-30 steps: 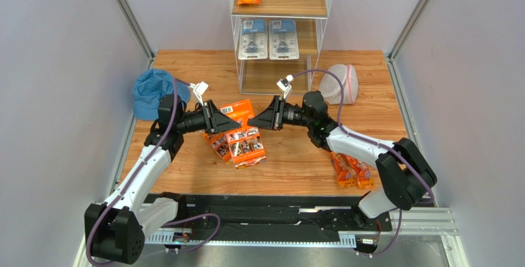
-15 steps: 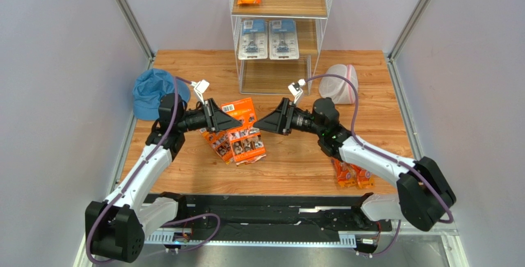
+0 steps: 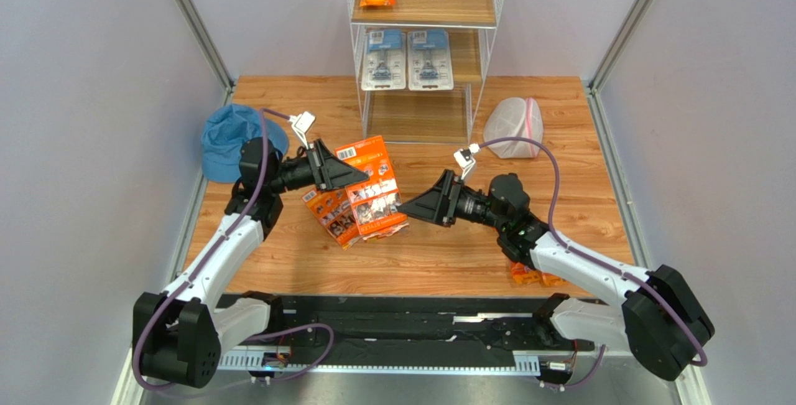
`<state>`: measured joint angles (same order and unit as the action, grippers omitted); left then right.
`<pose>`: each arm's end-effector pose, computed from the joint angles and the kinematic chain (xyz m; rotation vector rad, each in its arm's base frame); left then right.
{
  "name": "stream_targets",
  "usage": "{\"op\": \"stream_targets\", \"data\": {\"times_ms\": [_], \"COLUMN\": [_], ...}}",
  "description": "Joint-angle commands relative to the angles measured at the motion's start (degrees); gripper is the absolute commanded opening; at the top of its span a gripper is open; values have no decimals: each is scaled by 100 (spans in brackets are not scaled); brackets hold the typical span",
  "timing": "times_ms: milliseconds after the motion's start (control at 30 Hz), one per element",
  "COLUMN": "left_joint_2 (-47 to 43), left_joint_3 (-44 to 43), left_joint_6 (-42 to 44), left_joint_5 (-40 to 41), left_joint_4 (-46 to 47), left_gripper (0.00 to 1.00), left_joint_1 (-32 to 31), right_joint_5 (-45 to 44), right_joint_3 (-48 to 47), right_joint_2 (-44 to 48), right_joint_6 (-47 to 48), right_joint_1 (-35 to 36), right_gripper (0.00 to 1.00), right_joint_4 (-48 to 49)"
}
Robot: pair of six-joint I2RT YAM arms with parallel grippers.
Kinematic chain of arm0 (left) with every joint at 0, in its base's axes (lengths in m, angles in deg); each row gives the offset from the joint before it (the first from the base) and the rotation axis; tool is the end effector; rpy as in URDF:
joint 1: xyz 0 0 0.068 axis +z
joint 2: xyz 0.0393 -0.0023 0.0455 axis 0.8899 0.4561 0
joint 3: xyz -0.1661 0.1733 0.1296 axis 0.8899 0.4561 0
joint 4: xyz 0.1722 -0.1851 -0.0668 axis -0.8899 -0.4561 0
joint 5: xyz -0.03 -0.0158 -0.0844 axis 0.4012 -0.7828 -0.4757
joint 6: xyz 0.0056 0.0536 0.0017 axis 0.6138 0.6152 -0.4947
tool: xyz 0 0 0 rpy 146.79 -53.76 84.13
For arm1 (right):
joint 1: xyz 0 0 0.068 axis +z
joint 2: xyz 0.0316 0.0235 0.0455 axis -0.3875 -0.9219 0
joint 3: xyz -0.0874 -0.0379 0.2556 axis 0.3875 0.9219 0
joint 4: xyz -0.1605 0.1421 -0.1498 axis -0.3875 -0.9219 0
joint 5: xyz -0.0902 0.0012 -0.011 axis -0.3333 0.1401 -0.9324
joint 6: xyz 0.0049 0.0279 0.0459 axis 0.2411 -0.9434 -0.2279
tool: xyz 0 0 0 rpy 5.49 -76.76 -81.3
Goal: Place and organize the shaving razors onto the shelf
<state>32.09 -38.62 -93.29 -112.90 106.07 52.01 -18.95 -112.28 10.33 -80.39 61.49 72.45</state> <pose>0.2263 -0.0737 0.2973 0.0829 1.9425 -1.6767 0.1822 0.1701 0.2517 -0.0913 2.0083 1.7044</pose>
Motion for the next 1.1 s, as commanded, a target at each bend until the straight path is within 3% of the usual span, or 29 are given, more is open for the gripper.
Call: {"op": "stream_targets", "data": {"times_ms": [0,167,200,233,300,333,533,600,667,700,800,833,867,1067], "left_joint_2": [-6,12,3,12,-6,-6,47,47,47,56,-41,-102,-137,-401], "left_joint_3": [-283,-248,-248,-239,-222,-222,-309,-388,-520,-573,-740,-784,-862,-1311], "left_joint_6": [-177,-230,-230,-238,-239,-239,-177,-90,251,410,1025,1306,1448,2362], "left_joint_5": [-176,-176,-176,-176,-168,-159,-150,-150,-115,-106,86,166,427,1955], "left_joint_4": [529,590,599,599,599,590,538,397,-92,-304,-1139,-1341,-1831,-3625], "left_gripper": [0,0,0,0,0,0,0,2,14,46,68,89,99,99], "left_joint_1": [-5,-13,-13,-22,-22,-14,-22,-22,-22,-22,-14,-22,-14,-13], "right_joint_5": [-173,-164,-156,-147,-33,2,90,73,3,-6,-94,-111,-138,-190], "right_joint_3": [42,16,7,-19,-46,-54,-116,-107,-134,-151,-178,-212,-213,-204], "right_joint_2": [106,-246,-307,-465,-641,-720,-871,-757,-660,-555,-405,-353,-326,-308], "right_joint_6": [-93,-278,-348,-392,-549,-611,-665,-612,-490,-445,-270,-226,-156,-102], "right_joint_1": [111,270,331,349,393,419,525,516,525,525,525,525,525,516], "right_gripper": [87,79,74,57,46,35,5,1,0,0,0,0,0,0], "right_joint_4": [523,1199,1288,1384,1692,1771,1834,1685,1405,1324,929,841,701,594]}}
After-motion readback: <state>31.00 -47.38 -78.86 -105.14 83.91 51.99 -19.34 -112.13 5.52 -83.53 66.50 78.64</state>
